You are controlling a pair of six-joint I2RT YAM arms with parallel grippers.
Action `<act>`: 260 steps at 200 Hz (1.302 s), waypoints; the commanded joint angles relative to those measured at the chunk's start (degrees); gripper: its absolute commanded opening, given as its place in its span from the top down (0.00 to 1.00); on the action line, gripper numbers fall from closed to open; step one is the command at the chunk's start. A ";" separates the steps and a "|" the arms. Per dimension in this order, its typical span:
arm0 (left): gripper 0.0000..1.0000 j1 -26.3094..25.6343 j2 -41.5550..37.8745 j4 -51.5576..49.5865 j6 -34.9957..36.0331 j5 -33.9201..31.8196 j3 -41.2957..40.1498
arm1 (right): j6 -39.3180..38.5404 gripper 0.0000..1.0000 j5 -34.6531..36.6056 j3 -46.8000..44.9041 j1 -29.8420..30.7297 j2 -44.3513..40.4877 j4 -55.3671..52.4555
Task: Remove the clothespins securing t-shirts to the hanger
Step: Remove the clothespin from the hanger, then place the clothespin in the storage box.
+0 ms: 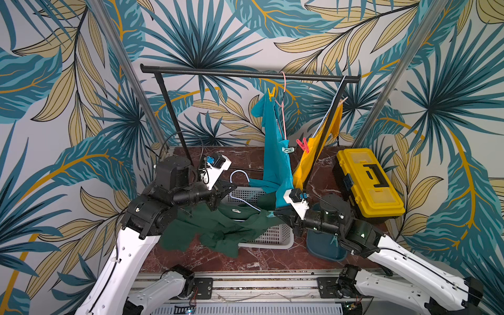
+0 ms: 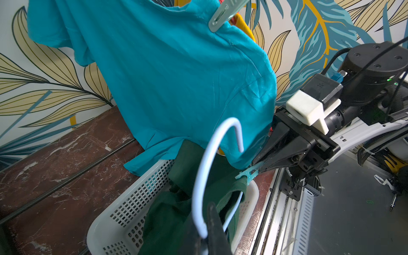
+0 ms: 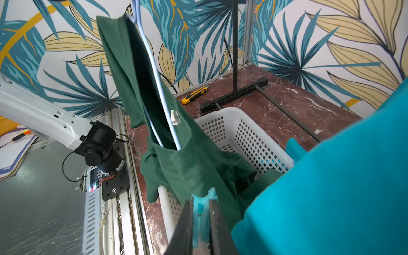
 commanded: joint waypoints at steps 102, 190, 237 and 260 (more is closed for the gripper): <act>1.00 0.30 1.81 0.61 1.63 0.02 -1.72 | 3.04 0.87 7.50 -2.86 -0.13 -9.31 2.52; 1.00 0.35 1.90 0.61 1.95 -0.51 -1.90 | 3.03 0.92 8.18 -2.56 -0.11 -8.20 2.23; 1.00 0.31 1.41 0.61 3.46 -5.02 -2.80 | 9.22 0.91 20.70 -7.70 -0.13 -20.72 -7.17; 1.00 0.32 2.03 0.61 3.73 -5.42 -2.27 | 17.44 0.89 34.97 -9.73 -0.13 -28.01 -15.69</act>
